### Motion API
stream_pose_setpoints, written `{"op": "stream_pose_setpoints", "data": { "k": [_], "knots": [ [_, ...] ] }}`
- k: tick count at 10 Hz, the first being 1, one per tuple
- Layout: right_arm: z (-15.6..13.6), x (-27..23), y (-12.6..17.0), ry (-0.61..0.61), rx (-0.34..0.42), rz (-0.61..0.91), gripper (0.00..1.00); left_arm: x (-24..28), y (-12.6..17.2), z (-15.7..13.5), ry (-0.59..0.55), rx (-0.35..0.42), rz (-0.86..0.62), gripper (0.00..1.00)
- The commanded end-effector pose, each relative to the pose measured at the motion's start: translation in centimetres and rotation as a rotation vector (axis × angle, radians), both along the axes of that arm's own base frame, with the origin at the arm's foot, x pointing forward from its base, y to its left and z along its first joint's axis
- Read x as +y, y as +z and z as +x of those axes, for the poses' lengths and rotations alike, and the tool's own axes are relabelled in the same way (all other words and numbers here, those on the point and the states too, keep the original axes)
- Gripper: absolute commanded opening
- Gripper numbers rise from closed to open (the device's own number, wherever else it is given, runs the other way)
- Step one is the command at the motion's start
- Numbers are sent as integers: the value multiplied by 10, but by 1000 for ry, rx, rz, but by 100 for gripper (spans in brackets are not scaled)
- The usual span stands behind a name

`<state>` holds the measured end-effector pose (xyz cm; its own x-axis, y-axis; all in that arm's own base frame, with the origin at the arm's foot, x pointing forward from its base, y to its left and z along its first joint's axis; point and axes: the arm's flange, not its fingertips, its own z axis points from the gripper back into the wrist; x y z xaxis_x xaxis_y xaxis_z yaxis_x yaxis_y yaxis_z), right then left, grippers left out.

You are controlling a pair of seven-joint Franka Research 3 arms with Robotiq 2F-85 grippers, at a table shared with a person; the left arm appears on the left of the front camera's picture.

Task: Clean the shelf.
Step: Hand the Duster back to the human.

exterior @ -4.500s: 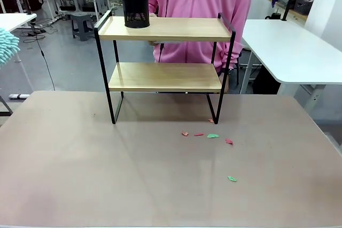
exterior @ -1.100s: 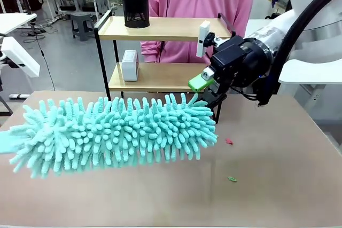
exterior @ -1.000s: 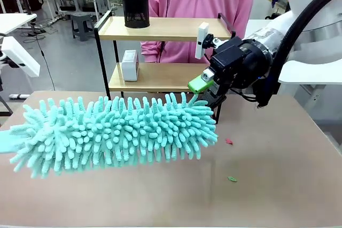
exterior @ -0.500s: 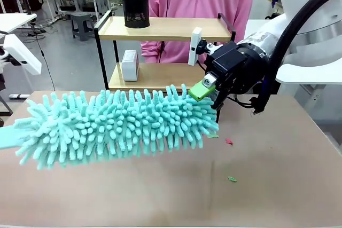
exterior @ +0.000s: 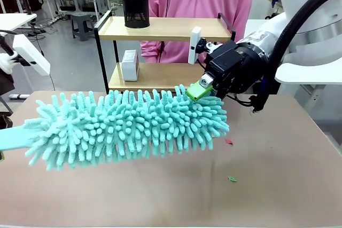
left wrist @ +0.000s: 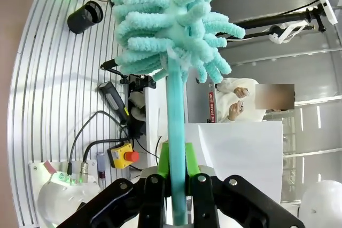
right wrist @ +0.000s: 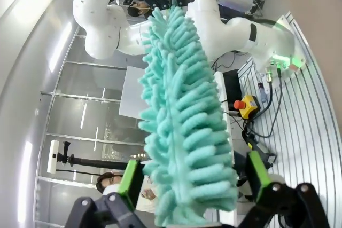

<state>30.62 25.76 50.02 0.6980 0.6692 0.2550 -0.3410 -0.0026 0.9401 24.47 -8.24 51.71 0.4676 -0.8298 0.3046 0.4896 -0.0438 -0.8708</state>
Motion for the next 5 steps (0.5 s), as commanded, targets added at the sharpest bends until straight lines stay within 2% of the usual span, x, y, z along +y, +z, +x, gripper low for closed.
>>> {"op": "stream_pose_setpoints", "data": {
  "k": [1,2,3,4,5],
  "knots": [
    [-5,-2,3,10,-11,1,75,-2,-1,5,6,-8,-22,12],
    [-5,-2,3,14,-9,-4,41,-3,-2,6,33,-31,-7,12],
    [-4,-2,3,22,-3,-9,16,-3,-3,6,28,-25,-13,12],
    [-4,-1,3,24,3,-14,0,-3,-3,7,31,-24,-14,12],
    [-3,-1,2,28,7,-15,0,-3,-4,7,33,-23,-11,12]
  ]
}}
